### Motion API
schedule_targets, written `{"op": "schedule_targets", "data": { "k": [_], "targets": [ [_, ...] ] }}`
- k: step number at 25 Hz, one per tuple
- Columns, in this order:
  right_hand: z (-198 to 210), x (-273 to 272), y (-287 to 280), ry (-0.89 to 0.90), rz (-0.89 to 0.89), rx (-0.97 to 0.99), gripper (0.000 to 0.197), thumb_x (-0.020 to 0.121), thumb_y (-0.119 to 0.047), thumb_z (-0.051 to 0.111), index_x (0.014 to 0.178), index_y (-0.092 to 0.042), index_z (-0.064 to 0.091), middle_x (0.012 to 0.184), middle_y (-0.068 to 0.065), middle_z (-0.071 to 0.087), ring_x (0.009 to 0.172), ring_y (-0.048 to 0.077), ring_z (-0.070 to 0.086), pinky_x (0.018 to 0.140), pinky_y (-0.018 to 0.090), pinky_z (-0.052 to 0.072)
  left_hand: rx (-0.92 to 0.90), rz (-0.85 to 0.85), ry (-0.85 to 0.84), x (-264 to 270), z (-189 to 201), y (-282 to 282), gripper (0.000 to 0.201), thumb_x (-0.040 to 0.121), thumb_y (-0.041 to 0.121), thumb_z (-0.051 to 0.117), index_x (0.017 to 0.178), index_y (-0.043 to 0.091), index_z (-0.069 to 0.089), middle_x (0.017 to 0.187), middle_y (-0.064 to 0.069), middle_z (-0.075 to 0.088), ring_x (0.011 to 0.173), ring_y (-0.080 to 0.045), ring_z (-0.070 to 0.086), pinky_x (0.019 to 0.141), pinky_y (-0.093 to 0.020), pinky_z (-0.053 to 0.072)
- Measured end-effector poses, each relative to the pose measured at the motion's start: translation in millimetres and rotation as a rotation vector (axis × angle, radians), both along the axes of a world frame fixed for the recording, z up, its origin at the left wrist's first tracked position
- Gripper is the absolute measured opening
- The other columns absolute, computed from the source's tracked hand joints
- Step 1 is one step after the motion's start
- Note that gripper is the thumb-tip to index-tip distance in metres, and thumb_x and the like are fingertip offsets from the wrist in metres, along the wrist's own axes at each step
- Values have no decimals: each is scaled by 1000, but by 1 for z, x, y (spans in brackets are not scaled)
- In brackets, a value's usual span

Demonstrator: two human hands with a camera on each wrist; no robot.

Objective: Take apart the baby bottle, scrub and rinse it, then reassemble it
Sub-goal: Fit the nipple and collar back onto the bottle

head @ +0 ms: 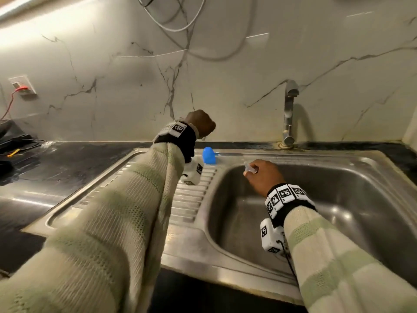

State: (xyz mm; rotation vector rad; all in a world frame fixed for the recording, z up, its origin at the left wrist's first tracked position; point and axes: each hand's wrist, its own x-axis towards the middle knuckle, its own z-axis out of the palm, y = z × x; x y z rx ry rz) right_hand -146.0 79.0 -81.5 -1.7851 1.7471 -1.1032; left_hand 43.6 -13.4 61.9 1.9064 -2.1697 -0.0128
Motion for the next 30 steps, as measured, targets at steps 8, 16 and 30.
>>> {"op": "schedule_targets", "data": {
  "k": [8, 16, 30],
  "targets": [
    [25, -65, 65, -282, -104, -144, 15, 88, -26, 65, 87, -13, 57, 71, 8, 68, 53, 25, 65, 54, 44, 59, 428, 3, 1330, -118, -84, 107, 19, 99, 24, 53, 90, 9, 60, 82, -8, 62, 69, -23, 63, 68, -31, 56],
    [20, -65, 45, -275, -27, -111, 7, 91, -8, 63, 86, -9, 68, 68, 14, 67, 50, 21, 63, 47, 30, 54, 518, -69, 1513, -138, -132, 86, 49, 102, 42, 48, 121, -2, 61, 94, -21, 67, 73, -28, 66, 67, -37, 56],
    [17, -74, 37, -30, -207, -276, 10, 79, -23, 74, 76, -16, 68, 77, -1, 66, 69, 14, 60, 63, 25, 49, 572, -191, 1572, -139, -136, 94, 43, 103, 42, 49, 116, 5, 65, 95, -14, 71, 73, -18, 68, 63, -26, 59]
  ]
}}
